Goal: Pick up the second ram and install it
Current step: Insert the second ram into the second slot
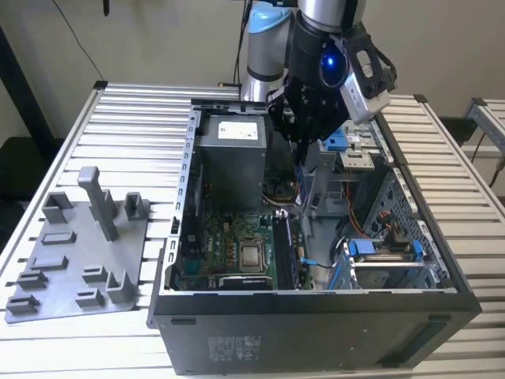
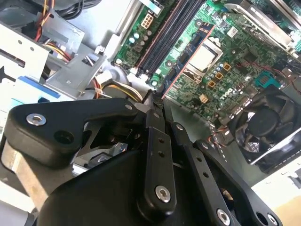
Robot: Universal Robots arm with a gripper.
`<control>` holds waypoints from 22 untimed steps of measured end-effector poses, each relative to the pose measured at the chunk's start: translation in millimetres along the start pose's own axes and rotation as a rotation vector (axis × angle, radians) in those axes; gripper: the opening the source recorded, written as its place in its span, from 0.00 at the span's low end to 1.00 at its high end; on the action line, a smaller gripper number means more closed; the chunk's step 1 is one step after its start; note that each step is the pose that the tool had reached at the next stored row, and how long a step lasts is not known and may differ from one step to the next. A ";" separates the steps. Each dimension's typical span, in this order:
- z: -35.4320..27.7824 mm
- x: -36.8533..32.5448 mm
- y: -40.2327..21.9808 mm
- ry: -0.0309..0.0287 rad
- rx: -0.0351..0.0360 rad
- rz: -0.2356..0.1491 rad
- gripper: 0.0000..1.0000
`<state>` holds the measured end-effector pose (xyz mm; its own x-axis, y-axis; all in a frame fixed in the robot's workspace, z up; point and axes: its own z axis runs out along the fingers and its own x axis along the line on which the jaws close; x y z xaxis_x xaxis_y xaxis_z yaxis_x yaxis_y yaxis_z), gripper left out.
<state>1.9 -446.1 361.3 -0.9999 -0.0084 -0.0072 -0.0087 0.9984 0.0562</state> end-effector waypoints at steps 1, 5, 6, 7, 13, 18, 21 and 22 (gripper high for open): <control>1.3 -0.5 -0.1 0.0025 0.0000 0.000 0.14; 6.5 -1.2 -0.4 0.0053 -0.0001 0.001 0.14; 6.6 -1.3 -0.4 0.0054 0.0002 0.001 0.14; 6.6 -1.3 -0.4 0.0054 0.0002 0.001 0.14; 7.5 -1.4 -1.0 0.0052 -0.0004 0.001 0.14; 15.2 -1.2 -5.0 0.0049 -0.0001 0.001 0.14; 20.3 -1.1 -7.8 0.0013 0.0000 0.000 0.14; 21.6 -1.0 -8.7 -0.0013 0.0000 0.000 0.14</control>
<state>3.1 -453.6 339.3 -0.9999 -0.0082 -0.0085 -0.0086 0.9984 0.0562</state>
